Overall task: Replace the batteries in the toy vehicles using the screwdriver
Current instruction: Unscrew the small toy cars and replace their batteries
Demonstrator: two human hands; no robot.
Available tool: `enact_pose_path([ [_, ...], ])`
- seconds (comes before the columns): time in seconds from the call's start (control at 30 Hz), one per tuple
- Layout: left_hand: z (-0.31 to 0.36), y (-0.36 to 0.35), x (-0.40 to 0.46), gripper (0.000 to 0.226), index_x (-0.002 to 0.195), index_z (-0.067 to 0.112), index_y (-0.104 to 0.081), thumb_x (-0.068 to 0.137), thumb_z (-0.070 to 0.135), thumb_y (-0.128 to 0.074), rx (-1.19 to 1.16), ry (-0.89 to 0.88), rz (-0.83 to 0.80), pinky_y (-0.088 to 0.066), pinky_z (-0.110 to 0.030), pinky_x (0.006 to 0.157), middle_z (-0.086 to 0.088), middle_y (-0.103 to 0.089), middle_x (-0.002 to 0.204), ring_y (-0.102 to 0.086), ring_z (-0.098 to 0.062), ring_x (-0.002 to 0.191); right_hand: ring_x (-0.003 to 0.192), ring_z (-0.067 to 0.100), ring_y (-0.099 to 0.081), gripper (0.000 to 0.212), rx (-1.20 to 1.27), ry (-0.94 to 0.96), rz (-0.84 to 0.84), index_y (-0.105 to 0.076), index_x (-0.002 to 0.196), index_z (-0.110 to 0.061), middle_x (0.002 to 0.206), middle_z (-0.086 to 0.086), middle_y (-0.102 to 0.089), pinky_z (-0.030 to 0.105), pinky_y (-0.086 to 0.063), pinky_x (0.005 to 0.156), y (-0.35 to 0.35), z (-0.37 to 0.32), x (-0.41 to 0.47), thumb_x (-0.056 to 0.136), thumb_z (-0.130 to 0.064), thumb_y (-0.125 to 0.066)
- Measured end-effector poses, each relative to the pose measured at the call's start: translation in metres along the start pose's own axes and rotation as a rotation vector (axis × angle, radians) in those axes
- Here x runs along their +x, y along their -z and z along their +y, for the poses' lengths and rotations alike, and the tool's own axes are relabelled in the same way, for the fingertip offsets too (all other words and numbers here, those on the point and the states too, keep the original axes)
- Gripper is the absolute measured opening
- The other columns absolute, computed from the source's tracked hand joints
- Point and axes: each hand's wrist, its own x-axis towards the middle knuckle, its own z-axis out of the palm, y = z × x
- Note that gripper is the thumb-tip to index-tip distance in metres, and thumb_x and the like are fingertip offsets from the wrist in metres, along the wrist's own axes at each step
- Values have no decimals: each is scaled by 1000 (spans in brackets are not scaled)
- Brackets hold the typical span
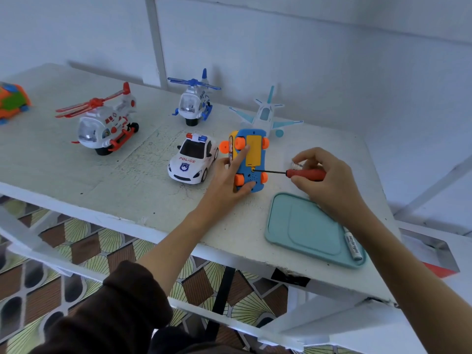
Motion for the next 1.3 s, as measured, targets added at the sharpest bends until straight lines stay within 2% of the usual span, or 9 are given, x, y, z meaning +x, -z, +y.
enact_pose_path([
  [0.1, 2, 1, 0, 72, 140, 41, -12, 92, 19, -61, -12, 13, 1, -26, 0, 88, -3, -33, 118, -39, -12, 107, 61, 16, -60, 28, 92, -75, -43, -58, 103, -14, 85, 6, -62, 27, -52, 52, 0, 3, -1, 78, -10, -70],
  [0.2, 3, 0, 0, 70, 139, 38, -14, 92, 15, -61, -25, 16, 4, -23, 7, 84, 0, -34, 114, -36, -8, 103, 34, 20, -53, 25, 129, -189, -49, -59, 94, -10, 57, 8, -63, 21, -40, 34, -3, 8, -1, 90, -34, -55],
  [0.33, 1, -1, 0, 69, 140, 37, -16, 92, 17, -61, -10, 10, -2, -21, 9, 84, -1, -34, 118, -32, -2, 102, 41, 11, -48, 3, 52, -80, -14, -62, 83, -17, 66, 12, -63, 18, -42, 42, -2, 10, -2, 85, -17, -64],
  [0.43, 0, 0, 0, 71, 144, 33, -16, 92, 18, -61, -29, 25, -8, -23, 7, 84, -2, -33, 121, -32, 2, 102, 61, 7, -51, 27, 38, -42, -73, -63, 95, -22, 85, 11, -61, 10, -43, 54, 3, 11, -1, 74, -6, -72],
  [0.57, 1, 0, 0, 69, 143, 35, -17, 92, 21, -60, -32, 25, 4, -25, -3, 88, 1, -33, 123, -35, -8, 112, 48, 19, -61, 26, 94, -154, -235, -58, 107, -19, 72, 3, -66, 22, -49, 44, 7, 9, 1, 87, -34, -59],
  [0.67, 2, -1, -1, 70, 140, 39, -15, 92, 18, -62, -10, 21, -19, -28, -5, 88, -3, -33, 119, -40, -13, 108, 33, 15, -50, 17, 2, -126, -152, -63, 94, -11, 50, 2, -60, 19, -41, 38, 4, 16, 3, 91, -26, -55],
  [0.9, 3, 0, -1, 70, 141, 37, -16, 92, 18, -61, -1, 20, -21, -33, -11, 91, 1, -32, 120, -37, -9, 109, 63, 17, -52, 20, -161, 148, -59, -66, 88, -19, 72, 7, -60, 23, -42, 64, 1, 11, 3, 72, -14, -76],
  [1.07, 5, 0, -1, 68, 140, 37, -17, 92, 18, -61, -2, 15, -14, -32, -8, 88, 1, -32, 118, -38, -10, 107, 50, 29, -58, 22, -227, 113, -121, -67, 87, -9, 47, -10, -59, 29, -46, 55, 4, 8, 9, 91, -26, -53],
  [1.3, 6, 1, -1, 71, 141, 38, -17, 91, 17, -63, 10, 11, -26, -44, -31, 96, -3, -31, 121, -41, -14, 109, 67, 14, -53, 13, -329, 226, -99, -69, 83, -23, 75, -1, -59, 30, -43, 60, 10, 6, 14, 73, -16, -72],
])
